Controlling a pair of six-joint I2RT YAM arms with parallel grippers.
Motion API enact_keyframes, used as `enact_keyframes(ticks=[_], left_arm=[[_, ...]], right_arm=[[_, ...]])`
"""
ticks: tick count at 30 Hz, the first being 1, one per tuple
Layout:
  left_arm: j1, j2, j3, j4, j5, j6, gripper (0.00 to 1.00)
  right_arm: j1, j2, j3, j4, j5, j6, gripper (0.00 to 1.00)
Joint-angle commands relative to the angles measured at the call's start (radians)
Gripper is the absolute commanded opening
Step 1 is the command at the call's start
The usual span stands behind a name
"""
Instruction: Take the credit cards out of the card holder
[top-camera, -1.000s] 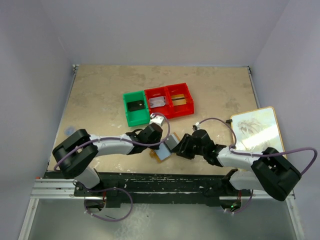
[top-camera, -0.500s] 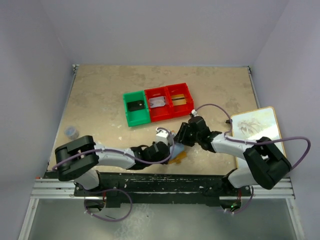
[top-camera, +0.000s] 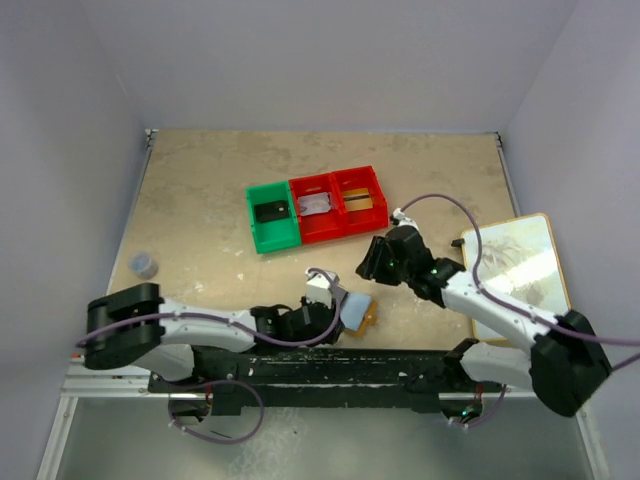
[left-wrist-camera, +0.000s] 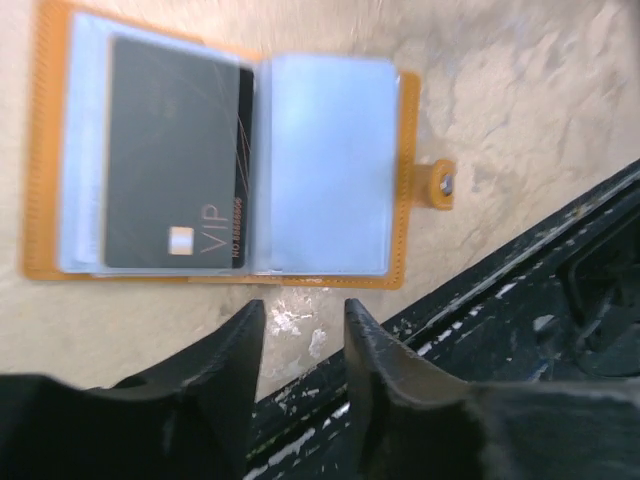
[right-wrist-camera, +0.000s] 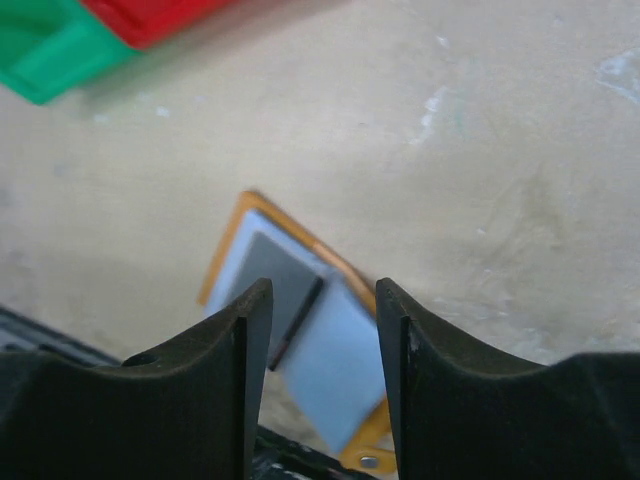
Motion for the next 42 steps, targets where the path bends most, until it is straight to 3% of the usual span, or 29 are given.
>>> enact_keyframes(ticks=[1,5,8,16,21,32,42], left_arm=[[-0.002,-0.209,0.019,-0.167,-0.133,0.053,0.38],[0.068,-0.360,0.009,-0.238,-0.152,0.123,0.51],[0.212,-0.344,0.011,-0.248,-0.050,0.177,0.50],[0.263,-0.138,0.122,-0.246,-0.017,0.264,0.44],[0.266,-0.095,0.130,-0.195,0.020,0.267,0.43],[0.269,-0.020,0.167,-0.182,0.072,0.307,0.41],[0.269,0.042,0.182,-0.177,0.111,0.327,0.38]], right_arm=[[0.002,-0.192,-0.142,0.216,-0.099,0.125,0.47],[0.011,-0.289,-0.373,0.603,-0.248,0.343,0.44],[0.041,-0.271,-0.411,0.693,-0.233,0.398,0.43],[0.112,-0.027,-0.346,0.782,-0.243,0.433,0.41],[0.129,0.085,-0.357,0.824,-0.219,0.478,0.38],[0.129,0.025,-0.419,0.738,-0.164,0.490,0.37],[0.129,0.137,-0.455,0.856,-0.215,0.471,0.34]])
